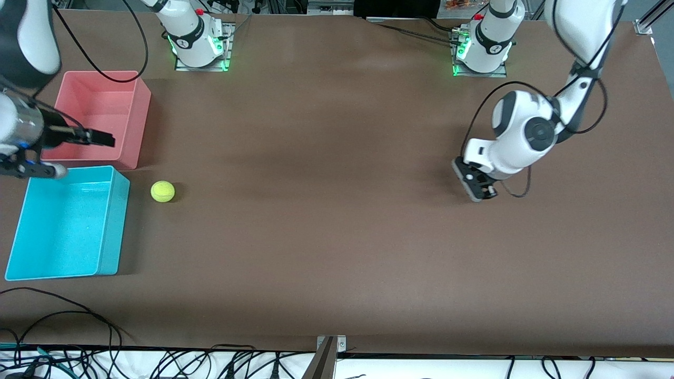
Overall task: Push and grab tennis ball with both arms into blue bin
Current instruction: 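Lower the right gripper onto the ball while the left gripper withdraws, then grasp the tennis ball with the right gripper and lift it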
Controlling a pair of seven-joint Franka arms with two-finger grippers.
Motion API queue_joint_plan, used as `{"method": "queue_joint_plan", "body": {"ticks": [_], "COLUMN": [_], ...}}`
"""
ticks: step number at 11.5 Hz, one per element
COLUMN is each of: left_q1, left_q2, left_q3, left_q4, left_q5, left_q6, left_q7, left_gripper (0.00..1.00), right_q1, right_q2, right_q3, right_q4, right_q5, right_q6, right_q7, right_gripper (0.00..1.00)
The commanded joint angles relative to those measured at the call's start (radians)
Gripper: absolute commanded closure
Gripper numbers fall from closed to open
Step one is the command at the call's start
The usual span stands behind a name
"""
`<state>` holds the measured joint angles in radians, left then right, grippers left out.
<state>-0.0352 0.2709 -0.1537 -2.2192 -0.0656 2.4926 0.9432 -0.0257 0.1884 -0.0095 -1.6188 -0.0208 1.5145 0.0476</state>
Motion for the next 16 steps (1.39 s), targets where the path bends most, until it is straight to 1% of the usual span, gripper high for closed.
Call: {"method": "queue_joint_plan", "body": {"ticks": [1,2,4,5,6,7,8,10,11,12,13,15,16], "left_q1": [0.021,0.021,0.021,0.021,0.023,0.023,0.023,0.040,0.046,0.049,0.051,0.048,0.051], "left_q2": [-0.177,-0.214,-0.283,-0.323,-0.353,-0.360,-0.360,-0.361,-0.361,-0.361,-0.361,-0.360,-0.360], "left_q3": [0.071,0.086,0.140,0.147,0.161,0.178,0.178,0.178,0.178,0.177,0.165,0.154,0.119], "left_q4": [-0.002,0.012,0.016,0.018,0.048,0.115,0.198,0.324,0.385,0.435,0.470,0.576,0.610], "left_q5": [-0.006,-0.005,-0.003,-0.005,-0.003,-0.003,-0.002,-0.002,-0.002,-0.002,0.000,0.033,0.043], "left_q6": [-0.031,-0.040,-0.046,-0.088,-0.171,-0.295,-0.407,-0.580,-0.674,-0.755,-0.815,-0.940,-0.981], "left_q7": [0.003,0.008,0.006,-0.006,-0.077,-0.166,-0.247,-0.396,-0.465,-0.519,-0.588,-0.737,-0.795], "left_gripper": [0.00,0.00,0.00,0.00,0.00,0.00,0.00,0.00,0.00,0.00,0.00,0.00,0.00], "right_q1": [-0.006,-0.006,-0.002,-0.002,-0.002,0.000,0.000,0.000,0.001,0.001,0.001,0.003,0.004], "right_q2": [0.011,0.011,0.011,0.009,0.011,0.009,0.009,0.023,0.051,0.077,0.109,0.172,0.186], "right_q3": [0.003,0.006,0.008,0.009,0.009,0.011,0.011,0.013,0.013,0.014,0.013,0.013,0.014], "right_q4": [-0.142,-0.189,-0.301,-0.352,-0.410,-0.474,-0.528,-0.597,-0.627,-0.650,-0.656,-0.655,-0.653], "right_q5": [0.019,0.019,0.019,0.019,0.019,0.019,0.019,0.019,0.019,0.019,0.019,0.018,0.016], "right_q6": [0.177,0.246,0.387,0.453,0.534,0.623,0.712,0.870,0.942,1.017,1.088,1.209,1.227], "right_q7": [0.012,0.012,0.012,0.012,0.012,0.012,0.012,0.012,0.012,0.011,0.011,0.011,0.003], "right_gripper": [0.00,0.00,0.00,0.00,0.00,0.00,0.00,0.00,0.00,0.00,0.00,0.00,0.00]}}
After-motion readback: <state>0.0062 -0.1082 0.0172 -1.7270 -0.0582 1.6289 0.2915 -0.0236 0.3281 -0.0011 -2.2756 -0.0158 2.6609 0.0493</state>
